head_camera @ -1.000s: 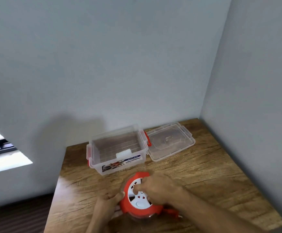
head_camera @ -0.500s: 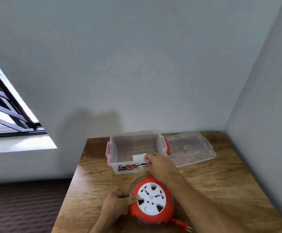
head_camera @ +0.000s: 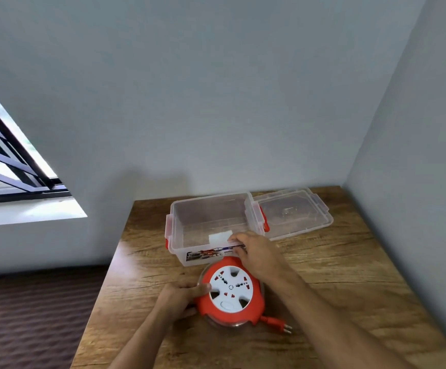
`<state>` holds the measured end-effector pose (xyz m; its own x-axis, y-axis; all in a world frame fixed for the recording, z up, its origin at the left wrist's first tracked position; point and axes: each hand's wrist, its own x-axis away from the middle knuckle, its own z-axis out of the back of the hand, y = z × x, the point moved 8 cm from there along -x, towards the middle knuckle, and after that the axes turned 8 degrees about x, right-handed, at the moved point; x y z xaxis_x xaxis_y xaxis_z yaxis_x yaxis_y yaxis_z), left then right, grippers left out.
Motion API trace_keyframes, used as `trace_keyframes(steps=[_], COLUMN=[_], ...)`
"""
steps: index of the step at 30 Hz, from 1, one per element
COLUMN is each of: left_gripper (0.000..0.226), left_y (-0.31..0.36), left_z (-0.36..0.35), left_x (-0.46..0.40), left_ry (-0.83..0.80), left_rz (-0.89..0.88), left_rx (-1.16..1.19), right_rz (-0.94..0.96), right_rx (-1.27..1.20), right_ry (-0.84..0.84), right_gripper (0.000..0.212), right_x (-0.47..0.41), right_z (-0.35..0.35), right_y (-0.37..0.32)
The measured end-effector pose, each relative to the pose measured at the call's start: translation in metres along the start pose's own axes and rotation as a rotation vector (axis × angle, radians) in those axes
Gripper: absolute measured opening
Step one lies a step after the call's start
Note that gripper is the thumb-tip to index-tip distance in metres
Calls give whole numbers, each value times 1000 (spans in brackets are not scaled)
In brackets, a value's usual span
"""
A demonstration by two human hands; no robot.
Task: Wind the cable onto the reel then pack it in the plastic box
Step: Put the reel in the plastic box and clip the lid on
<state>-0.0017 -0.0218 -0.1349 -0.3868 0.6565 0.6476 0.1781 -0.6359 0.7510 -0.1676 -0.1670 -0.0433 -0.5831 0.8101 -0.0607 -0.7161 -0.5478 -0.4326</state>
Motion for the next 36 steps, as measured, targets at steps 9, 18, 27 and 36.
trace_keyframes(steps=[9,18,27,36], left_gripper=[43,79,62,46], left_y=[-4,-2,130,174], left_z=[-10,-16,8,23], left_x=[11,36,41,-14], left_ry=[-155,-426,-181,150], left_rz=[21,-76,-449,-325], left_rx=[190,309,536,29], right_rz=[-47,130,-35,-94], right_rx=[-155,-248,-1068,-306], right_ry=[340,233,-159,-209], right_gripper=[21,29,56,56], right_x=[27,38,-32,-115], right_z=[18,16,68,55], right_y=[20,32,7,-13])
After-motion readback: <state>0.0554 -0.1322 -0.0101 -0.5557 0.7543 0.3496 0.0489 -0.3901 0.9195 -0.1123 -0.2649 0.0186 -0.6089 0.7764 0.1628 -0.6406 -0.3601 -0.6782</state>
